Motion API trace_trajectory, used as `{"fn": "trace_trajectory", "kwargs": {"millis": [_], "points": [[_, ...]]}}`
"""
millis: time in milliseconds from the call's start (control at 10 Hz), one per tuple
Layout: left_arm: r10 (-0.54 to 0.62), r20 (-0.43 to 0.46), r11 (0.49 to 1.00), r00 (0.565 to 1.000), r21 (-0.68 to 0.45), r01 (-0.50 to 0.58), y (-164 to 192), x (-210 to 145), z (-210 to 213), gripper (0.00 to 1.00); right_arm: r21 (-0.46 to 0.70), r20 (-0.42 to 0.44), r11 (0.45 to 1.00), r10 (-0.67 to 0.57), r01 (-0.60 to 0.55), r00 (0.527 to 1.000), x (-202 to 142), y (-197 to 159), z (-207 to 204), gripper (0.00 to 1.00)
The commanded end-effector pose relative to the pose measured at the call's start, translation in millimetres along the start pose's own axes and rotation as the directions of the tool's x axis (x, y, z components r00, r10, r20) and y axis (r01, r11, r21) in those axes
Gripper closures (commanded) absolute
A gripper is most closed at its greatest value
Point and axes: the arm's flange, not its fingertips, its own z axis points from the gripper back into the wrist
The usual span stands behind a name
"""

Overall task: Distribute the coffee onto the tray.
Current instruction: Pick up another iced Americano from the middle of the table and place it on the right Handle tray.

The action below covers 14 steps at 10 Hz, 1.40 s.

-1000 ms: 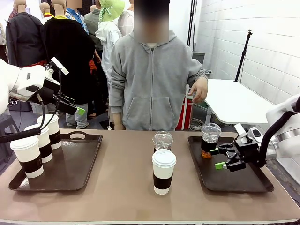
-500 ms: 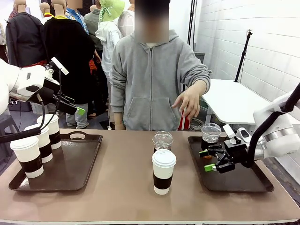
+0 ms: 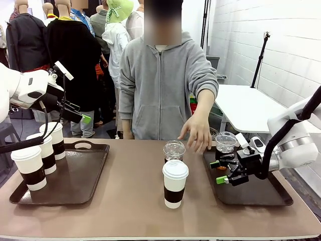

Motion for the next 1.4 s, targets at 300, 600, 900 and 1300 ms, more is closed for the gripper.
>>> {"fn": "trace_trajectory", "kwargs": {"millis": [300,600,900,1300], "points": [[0.008,0.001,1.0,1.0,-0.003,-0.008,2,-2,-1,0.0,-0.091,-0.013,0.996,-0.016,0.015,1.0,-20,7,48,0.0],[0.008,0.001,1.0,1.0,-0.003,-0.008,2,-2,-1,0.0,-0.1,-0.012,0.995,-0.03,0.028,0.999,-24,7,53,0.0],[0.008,0.001,1.0,1.0,-0.003,-0.008,2,-2,-1,0.0,-0.105,-0.009,0.994,-0.039,0.038,0.999,-23,2,58,0.0],[0.008,0.001,1.0,1.0,-0.003,-0.008,2,-2,-1,0.0,-0.105,-0.009,0.994,-0.039,0.038,0.999,-23,2,58,0.0]]}}
